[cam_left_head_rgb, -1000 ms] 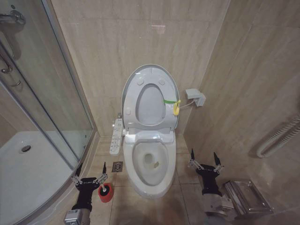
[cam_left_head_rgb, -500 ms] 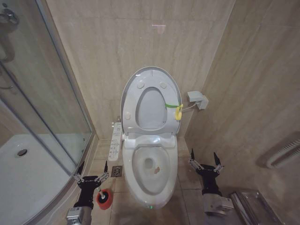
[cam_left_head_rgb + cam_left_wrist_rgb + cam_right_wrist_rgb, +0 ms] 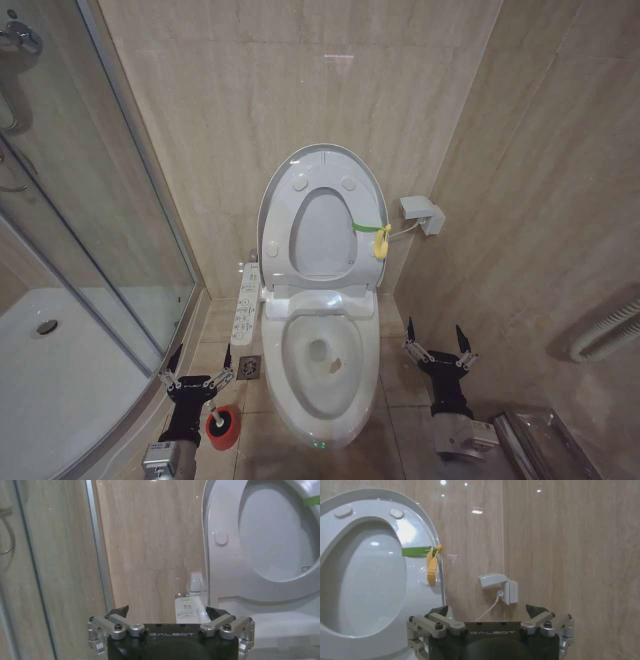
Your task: Open the toilet lid, clean the toilet bowl with a toilet brush, close the toilet lid, and flush.
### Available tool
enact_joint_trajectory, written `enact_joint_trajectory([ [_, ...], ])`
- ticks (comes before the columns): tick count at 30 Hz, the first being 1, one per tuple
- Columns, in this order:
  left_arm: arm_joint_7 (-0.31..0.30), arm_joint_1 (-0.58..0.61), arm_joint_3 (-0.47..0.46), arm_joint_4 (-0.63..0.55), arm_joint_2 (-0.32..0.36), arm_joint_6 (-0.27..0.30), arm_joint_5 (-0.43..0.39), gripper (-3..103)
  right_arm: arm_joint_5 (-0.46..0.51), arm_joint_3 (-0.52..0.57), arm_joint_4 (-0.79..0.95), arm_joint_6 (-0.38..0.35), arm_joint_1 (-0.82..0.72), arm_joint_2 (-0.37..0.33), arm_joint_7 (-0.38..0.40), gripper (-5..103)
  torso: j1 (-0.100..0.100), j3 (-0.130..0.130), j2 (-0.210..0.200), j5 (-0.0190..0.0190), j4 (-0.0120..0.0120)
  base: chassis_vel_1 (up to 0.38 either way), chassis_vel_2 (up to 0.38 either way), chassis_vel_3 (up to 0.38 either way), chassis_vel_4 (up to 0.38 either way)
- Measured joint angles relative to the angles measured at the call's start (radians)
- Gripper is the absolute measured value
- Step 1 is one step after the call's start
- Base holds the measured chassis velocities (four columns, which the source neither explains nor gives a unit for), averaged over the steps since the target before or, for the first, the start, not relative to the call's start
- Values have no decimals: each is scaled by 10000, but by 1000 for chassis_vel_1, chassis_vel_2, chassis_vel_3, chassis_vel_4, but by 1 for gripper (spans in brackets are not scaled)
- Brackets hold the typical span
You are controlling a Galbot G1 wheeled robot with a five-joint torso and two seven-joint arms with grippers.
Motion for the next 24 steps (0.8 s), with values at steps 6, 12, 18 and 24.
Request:
enact_joint_trajectory([
  [6,0,-12,-2,-8,8,19,3,100,0,-1,0,0,9,0,0,100,16,6,-6,-1,3,-121,131,126,-149],
  [12,-45,-23,46,145,-14,15,37,100,0,0,0,0,5,0,0,100,7,3,-5,0,0,-43,39,31,-50],
  [18,-308,-239,137,1169,-128,-340,382,100,0,0,0,0,1,1,0,100,-1,0,-1,0,0,44,-36,-23,41],
  [24,-613,-566,156,2898,-260,-1137,691,100,1,0,0,0,2,0,0,100,4,2,-2,0,2,0,0,0,0],
])
